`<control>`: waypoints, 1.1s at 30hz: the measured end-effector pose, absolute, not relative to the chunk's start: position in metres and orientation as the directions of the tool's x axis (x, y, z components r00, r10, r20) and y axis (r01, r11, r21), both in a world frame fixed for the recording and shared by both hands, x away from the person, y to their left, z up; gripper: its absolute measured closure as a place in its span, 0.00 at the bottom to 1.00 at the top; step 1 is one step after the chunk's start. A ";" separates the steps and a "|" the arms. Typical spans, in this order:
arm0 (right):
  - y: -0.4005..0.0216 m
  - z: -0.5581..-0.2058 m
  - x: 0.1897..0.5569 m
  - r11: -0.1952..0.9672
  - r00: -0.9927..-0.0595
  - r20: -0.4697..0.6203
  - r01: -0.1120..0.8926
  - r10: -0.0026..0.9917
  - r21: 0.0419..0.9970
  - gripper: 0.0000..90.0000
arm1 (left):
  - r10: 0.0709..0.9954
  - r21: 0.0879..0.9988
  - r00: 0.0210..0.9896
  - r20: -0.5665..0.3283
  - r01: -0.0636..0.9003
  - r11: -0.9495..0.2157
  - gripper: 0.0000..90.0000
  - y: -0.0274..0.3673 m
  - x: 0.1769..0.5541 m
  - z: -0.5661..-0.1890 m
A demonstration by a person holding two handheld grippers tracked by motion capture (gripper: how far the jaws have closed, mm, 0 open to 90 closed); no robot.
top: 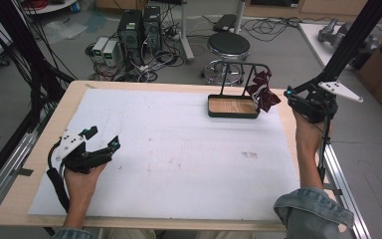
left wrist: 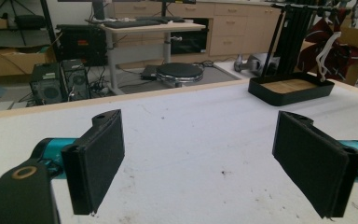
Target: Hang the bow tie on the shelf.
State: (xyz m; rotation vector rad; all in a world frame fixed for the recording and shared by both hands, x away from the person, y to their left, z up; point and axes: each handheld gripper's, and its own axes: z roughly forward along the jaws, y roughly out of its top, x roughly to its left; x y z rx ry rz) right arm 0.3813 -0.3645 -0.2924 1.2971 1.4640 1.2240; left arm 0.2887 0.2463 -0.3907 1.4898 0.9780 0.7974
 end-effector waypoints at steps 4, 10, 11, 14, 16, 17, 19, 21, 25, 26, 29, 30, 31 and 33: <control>-0.365 -0.296 0.363 -0.013 -0.144 0.039 0.177 0.989 0.984 0.24 | 0.905 0.988 0.424 -0.042 0.151 -0.025 0.19 0.247 0.290 -0.392; -0.364 -0.303 0.339 -0.028 -0.149 0.050 0.146 0.988 0.989 0.21 | 0.903 0.988 0.428 -0.041 0.152 -0.028 0.19 0.246 0.291 -0.392; -0.364 -0.303 0.339 -0.028 -0.149 0.050 0.146 0.988 0.989 0.21 | 0.903 0.988 0.428 -0.042 0.153 -0.027 0.19 0.246 0.291 -0.392; -0.361 -0.313 0.324 -0.023 -0.158 0.044 0.129 0.986 0.991 0.20 | 0.901 0.988 0.432 -0.047 0.154 -0.022 0.19 0.246 0.291 -0.392; -0.360 -0.321 0.318 -0.031 -0.163 0.051 0.122 0.985 0.992 0.20 | 0.901 0.988 0.433 -0.042 0.154 -0.027 0.19 0.245 0.290 -0.392; -0.360 -0.321 0.318 -0.031 -0.163 0.051 0.122 0.985 0.992 0.20 | 0.901 0.988 0.432 -0.041 0.153 -0.028 0.19 0.245 0.290 -0.393; -0.360 -0.328 0.312 -0.045 -0.161 0.064 0.121 0.985 0.992 0.19 | 0.901 0.987 0.431 -0.040 0.155 -0.031 0.19 0.246 0.290 -0.393; -0.360 -0.337 0.307 -0.059 -0.164 0.078 0.120 0.983 0.991 0.18 | 0.902 0.987 0.430 -0.041 0.155 -0.029 0.19 0.246 0.290 -0.393; -0.358 -0.358 0.295 -0.075 -0.178 0.100 0.141 0.979 0.987 0.18 | 0.902 0.987 0.430 -0.044 0.156 -0.027 0.19 0.245 0.291 -0.394; -0.357 -0.368 0.290 -0.083 -0.191 0.112 0.153 0.975 0.985 0.18 | 0.902 0.987 0.430 -0.043 0.157 -0.028 0.19 0.245 0.291 -0.394; -0.353 -0.378 0.285 -0.071 -0.196 0.101 0.155 0.975 0.985 0.18 | 0.902 0.986 0.430 -0.041 0.165 -0.033 0.19 0.244 0.292 -0.396; -0.350 -0.387 0.280 -0.063 -0.203 0.094 0.155 0.975 0.986 0.18 | 0.901 0.985 0.432 -0.039 0.167 -0.037 0.19 0.244 0.292 -0.396; -0.350 -0.387 0.280 -0.063 -0.203 0.094 0.155 0.975 0.986 0.18 | 0.901 0.985 0.432 -0.037 0.167 -0.040 0.19 0.243 0.292 -0.397; -0.346 -0.396 0.276 -0.066 -0.209 0.101 0.167 0.973 0.984 0.17 | 0.902 0.984 0.431 -0.034 0.171 -0.044 0.19 0.243 0.292 -0.398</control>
